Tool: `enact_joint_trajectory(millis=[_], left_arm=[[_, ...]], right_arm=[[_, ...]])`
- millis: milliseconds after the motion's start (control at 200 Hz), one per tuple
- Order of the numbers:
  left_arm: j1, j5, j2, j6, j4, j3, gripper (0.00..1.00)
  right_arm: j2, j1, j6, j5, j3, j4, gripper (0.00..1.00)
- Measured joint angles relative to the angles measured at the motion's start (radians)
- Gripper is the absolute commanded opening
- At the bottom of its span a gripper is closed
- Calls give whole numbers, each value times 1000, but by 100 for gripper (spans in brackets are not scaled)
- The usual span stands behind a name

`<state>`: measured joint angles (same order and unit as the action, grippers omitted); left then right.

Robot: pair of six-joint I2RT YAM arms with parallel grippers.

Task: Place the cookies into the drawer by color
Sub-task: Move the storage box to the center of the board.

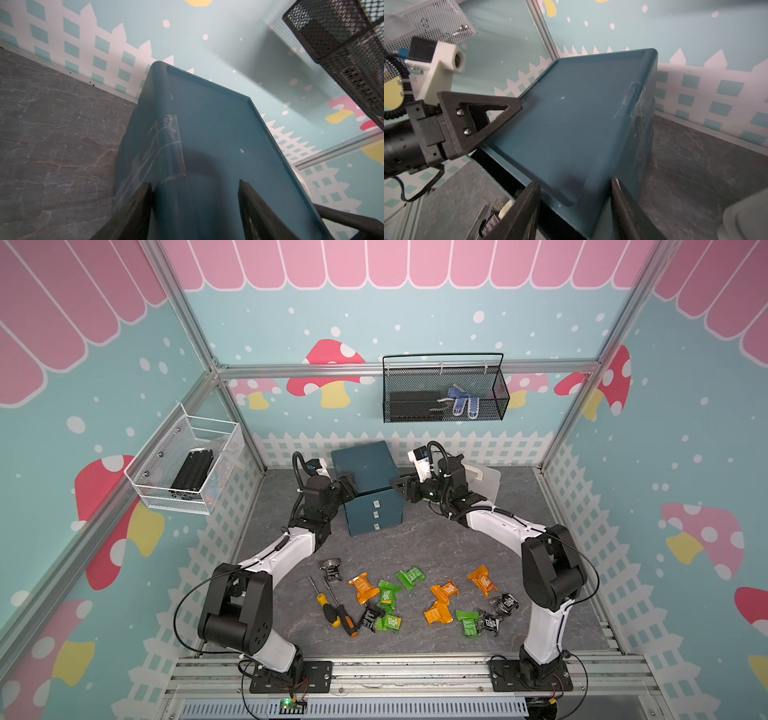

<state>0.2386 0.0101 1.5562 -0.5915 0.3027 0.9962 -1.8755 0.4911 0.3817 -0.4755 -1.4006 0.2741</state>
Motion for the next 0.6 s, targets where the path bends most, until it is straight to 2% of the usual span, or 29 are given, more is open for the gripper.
enact_joint_trajectory(millis=[200,600], left_arm=[[22,-19,-26,4,-9,-10,67],[40,-39,-57,28,-24,-32,67]], right_arm=[[124,17,-28,27,129,-27,56],[259,62,-87,98,222,-134,60]])
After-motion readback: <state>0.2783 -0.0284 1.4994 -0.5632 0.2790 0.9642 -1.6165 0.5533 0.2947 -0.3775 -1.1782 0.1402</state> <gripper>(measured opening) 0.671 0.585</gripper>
